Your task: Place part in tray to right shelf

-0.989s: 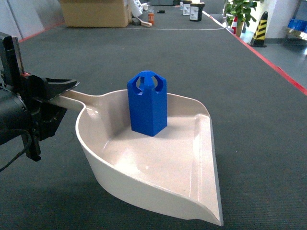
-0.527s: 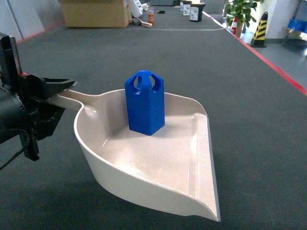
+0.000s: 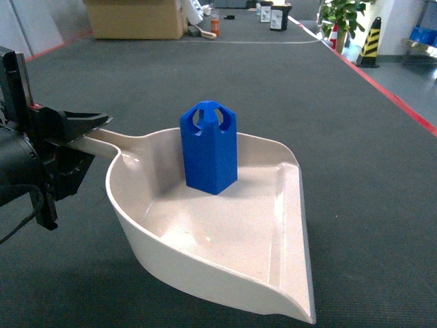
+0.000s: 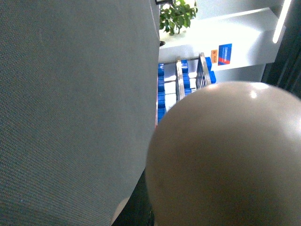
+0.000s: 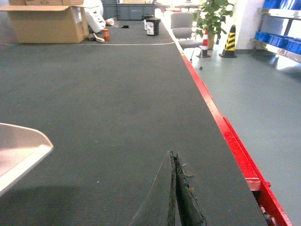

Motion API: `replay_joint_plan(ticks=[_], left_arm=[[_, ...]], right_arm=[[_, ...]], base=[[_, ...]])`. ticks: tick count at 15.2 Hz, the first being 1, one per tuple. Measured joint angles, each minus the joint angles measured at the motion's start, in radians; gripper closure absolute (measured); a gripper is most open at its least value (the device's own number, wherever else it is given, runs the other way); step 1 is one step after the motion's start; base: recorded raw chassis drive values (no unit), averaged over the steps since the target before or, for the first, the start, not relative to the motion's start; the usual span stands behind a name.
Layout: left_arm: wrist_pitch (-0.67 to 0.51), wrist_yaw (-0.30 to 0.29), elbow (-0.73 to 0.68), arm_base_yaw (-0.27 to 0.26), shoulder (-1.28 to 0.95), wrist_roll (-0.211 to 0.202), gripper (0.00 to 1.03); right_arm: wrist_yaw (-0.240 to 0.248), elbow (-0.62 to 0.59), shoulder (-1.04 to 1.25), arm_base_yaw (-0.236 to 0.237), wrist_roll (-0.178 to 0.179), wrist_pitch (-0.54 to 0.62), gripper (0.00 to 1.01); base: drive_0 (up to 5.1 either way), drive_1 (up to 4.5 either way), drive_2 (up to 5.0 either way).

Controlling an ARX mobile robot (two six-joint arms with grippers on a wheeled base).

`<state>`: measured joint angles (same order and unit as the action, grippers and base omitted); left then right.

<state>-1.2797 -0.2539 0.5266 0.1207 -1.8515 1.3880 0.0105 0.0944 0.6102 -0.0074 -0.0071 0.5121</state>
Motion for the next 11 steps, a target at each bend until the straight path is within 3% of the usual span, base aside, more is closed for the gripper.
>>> replay_joint_plan(ticks=[3, 7, 8, 10, 11], left_arm=[[0.0, 0.002, 0.0, 0.0, 0.0, 0.0, 0.88], [0.0, 0.002, 0.0, 0.0, 0.0, 0.0, 0.88], [0.0, 0.004, 0.0, -0.003, 0.0, 0.0, 0.88], [0.0, 0.008, 0.0, -0.006, 0.0, 0.0, 0.88], [0.0, 0.006, 0.0, -0.004, 0.0, 0.0, 0.88]], right_arm=[[-0.007, -0.037, -0.093, 0.003, 0.0, -0.061, 0.98], [-0.007, -0.04, -0.101, 0.003, 0.0, -0.059, 0.49], [-0.008, -0.04, -0.101, 0.003, 0.0, -0.058, 0.29], [-0.009, -0.04, -0.101, 0.003, 0.0, -0.06, 0.03], [-0.009, -0.04, -0.101, 0.003, 0.0, -0.059, 0.02]], base=[[0.0, 0.0, 0.0], [0.0, 0.0, 0.0], [0.0, 0.0, 0.0], [0.0, 0.0, 0.0], [0.0, 0.0, 0.0]])
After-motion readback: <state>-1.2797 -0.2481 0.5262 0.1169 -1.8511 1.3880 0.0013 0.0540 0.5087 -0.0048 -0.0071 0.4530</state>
